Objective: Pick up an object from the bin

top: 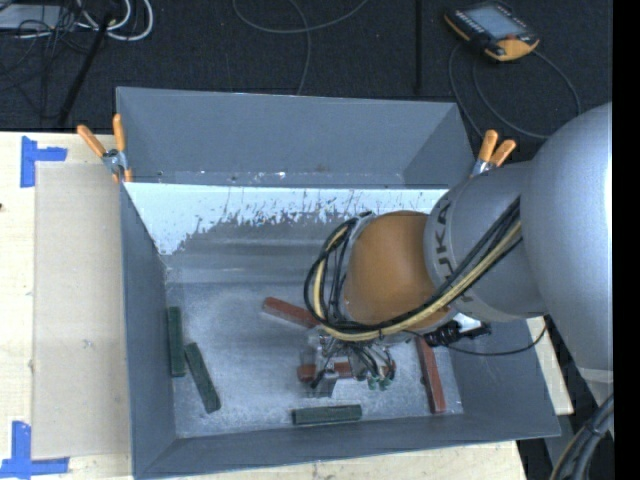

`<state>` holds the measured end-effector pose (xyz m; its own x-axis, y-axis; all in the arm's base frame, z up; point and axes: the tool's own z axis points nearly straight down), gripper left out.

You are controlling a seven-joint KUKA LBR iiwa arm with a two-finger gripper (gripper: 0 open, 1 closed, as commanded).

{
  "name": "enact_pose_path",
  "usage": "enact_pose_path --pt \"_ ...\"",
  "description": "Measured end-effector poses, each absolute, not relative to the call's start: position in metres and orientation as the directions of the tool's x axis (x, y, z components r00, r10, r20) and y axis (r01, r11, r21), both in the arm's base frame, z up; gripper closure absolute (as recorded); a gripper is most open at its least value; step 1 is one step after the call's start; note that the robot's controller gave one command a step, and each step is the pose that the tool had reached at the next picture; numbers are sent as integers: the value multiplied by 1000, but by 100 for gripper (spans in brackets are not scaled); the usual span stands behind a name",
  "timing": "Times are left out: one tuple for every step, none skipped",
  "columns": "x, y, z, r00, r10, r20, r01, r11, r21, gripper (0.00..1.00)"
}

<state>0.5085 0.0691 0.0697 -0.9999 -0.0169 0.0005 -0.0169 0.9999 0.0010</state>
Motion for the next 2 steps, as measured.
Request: enact_pose_path --pt "505 65 70 -1000 -16 0 -16 1000 1 100" --pt "511 64 86 -1000 -5 3 -5 1000 1 100"
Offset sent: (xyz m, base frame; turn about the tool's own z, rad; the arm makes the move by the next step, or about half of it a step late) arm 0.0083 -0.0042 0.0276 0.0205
